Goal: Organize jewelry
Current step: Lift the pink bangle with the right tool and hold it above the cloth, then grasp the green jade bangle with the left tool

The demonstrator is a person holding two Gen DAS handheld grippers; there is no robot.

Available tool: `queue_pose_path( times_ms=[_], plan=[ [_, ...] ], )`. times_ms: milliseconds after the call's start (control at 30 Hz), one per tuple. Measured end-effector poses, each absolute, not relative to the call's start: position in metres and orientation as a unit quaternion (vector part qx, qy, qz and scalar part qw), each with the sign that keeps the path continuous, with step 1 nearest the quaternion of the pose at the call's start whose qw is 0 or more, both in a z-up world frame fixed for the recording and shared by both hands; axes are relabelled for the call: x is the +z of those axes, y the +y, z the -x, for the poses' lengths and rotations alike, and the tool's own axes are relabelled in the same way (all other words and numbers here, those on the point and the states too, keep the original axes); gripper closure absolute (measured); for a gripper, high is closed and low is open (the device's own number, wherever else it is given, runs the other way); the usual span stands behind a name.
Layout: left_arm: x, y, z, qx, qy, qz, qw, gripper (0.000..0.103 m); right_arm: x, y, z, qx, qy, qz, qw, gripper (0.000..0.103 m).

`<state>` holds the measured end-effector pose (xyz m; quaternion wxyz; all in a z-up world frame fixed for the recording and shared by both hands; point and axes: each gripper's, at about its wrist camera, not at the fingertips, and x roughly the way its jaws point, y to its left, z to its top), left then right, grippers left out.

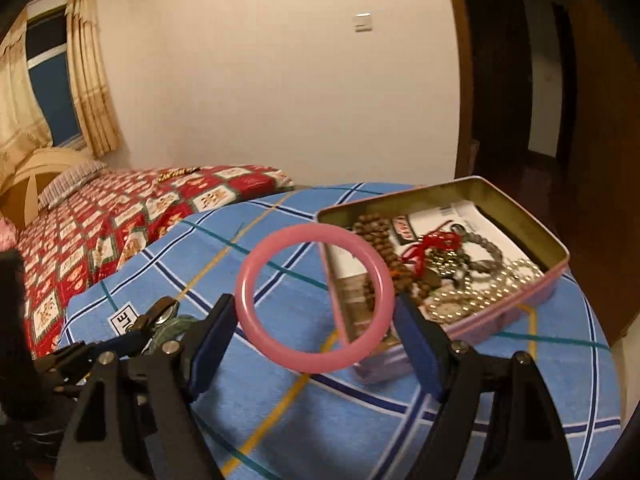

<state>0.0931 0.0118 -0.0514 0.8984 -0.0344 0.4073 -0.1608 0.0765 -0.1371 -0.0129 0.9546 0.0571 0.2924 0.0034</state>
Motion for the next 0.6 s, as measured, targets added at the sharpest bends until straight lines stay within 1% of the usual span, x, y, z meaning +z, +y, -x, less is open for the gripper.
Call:
queue_pose_path(
  times_ms=[67,267,300,333,367,433,467,533,567,600],
  plan=[
    [-0.056,0.006,-0.097,-0.164,0.422,0.028,0.891,0.030,-0.011,-0.140,-0.072,0.000,0.285,-0.058,0.957,0.021],
    [-0.057,-0.008,-0.095,-0.138,0.425,-0.018,0.894,0.030,-0.010,-0.147,-0.067,0.000,0.278,-0.070,0.958,0.021],
    [-0.057,-0.010,-0.095,-0.132,0.426,-0.028,0.895,0.036,-0.010,-0.148,-0.066,-0.001,0.277,-0.071,0.958,0.021],
    [-0.057,-0.012,-0.094,-0.129,0.424,-0.035,0.896,0.048,-0.011,-0.150,-0.066,0.000,0.278,-0.073,0.958,0.021],
    [-0.057,-0.013,-0.092,-0.129,0.423,-0.036,0.896,0.053,-0.011,-0.151,-0.067,-0.001,0.279,-0.076,0.957,0.021],
    [-0.056,-0.009,-0.094,-0.132,0.421,-0.027,0.897,0.069,-0.012,-0.154,-0.067,-0.001,0.280,-0.083,0.956,0.021],
    [-0.056,-0.006,-0.094,-0.128,0.421,-0.021,0.898,0.072,-0.012,-0.156,-0.066,-0.001,0.280,-0.086,0.956,0.021],
    [-0.056,-0.004,-0.095,-0.128,0.421,-0.014,0.898,0.075,-0.012,-0.158,-0.066,-0.002,0.279,-0.090,0.956,0.021],
    [-0.056,-0.004,-0.095,-0.130,0.420,-0.013,0.898,0.078,-0.012,-0.160,-0.066,-0.002,0.280,-0.092,0.956,0.021],
    [-0.056,-0.005,-0.095,-0.136,0.420,-0.012,0.897,0.085,-0.013,-0.161,-0.066,-0.002,0.280,-0.095,0.955,0.021]
  ],
)
